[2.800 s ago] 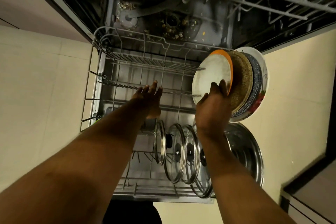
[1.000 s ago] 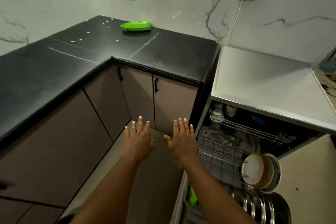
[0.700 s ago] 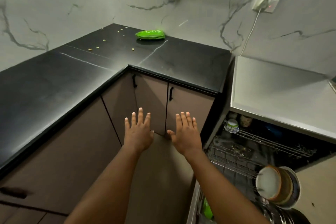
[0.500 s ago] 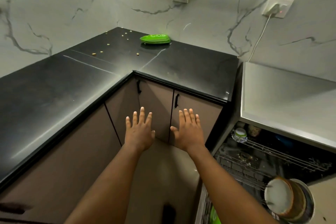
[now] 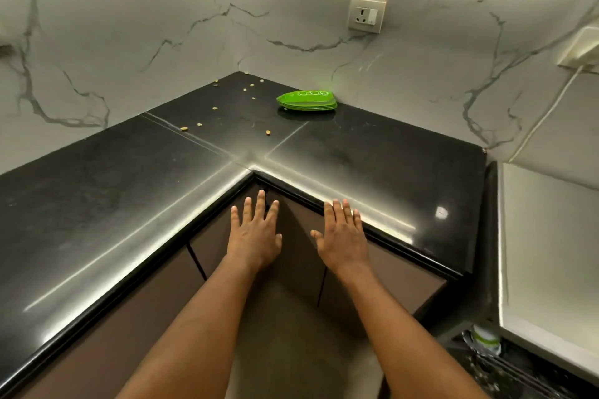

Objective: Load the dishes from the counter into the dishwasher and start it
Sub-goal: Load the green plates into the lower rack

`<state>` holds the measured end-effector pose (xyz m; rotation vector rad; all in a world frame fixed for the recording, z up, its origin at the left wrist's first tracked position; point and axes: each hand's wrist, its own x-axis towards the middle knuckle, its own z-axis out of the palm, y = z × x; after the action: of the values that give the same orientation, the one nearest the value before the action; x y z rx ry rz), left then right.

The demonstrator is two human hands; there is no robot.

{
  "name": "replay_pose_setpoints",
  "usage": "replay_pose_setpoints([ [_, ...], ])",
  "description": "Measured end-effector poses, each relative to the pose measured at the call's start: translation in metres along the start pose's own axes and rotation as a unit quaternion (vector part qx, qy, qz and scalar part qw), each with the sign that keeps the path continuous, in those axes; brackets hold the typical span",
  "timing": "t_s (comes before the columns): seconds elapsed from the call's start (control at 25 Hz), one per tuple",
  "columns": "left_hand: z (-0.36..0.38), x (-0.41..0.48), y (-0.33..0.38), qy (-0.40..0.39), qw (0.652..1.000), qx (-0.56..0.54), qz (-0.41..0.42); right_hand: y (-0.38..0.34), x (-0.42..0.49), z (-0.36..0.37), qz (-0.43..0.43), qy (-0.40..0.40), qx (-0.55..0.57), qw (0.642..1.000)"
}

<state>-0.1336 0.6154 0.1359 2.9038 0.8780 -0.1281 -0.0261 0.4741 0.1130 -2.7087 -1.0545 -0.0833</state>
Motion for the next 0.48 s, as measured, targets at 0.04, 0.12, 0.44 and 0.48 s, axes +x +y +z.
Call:
replay_pose_setpoints([
  [0.04, -0.002, 0.011, -0.001, -0.002, 1.0, -0.001, -0.001, 0.001, 0.014, 0.0, -0.005, -0.001, -0.001, 1.0],
  [0.12, -0.004, 0.036, -0.005, 0.004, 1.0, -0.005, -0.007, 0.002, 0.044, 0.002, -0.015, 0.008, 0.0, 1.0],
  [0.44, -0.023, 0.156, -0.038, 0.015, 1.0, 0.0, 0.005, -0.003, 0.163, 0.006, -0.013, 0.001, -0.035, 0.999],
  [0.48, -0.026, 0.17, -0.041, 0.012, 1.0, -0.007, 0.013, -0.004, 0.176, 0.006, -0.005, -0.001, -0.039, 0.999],
])
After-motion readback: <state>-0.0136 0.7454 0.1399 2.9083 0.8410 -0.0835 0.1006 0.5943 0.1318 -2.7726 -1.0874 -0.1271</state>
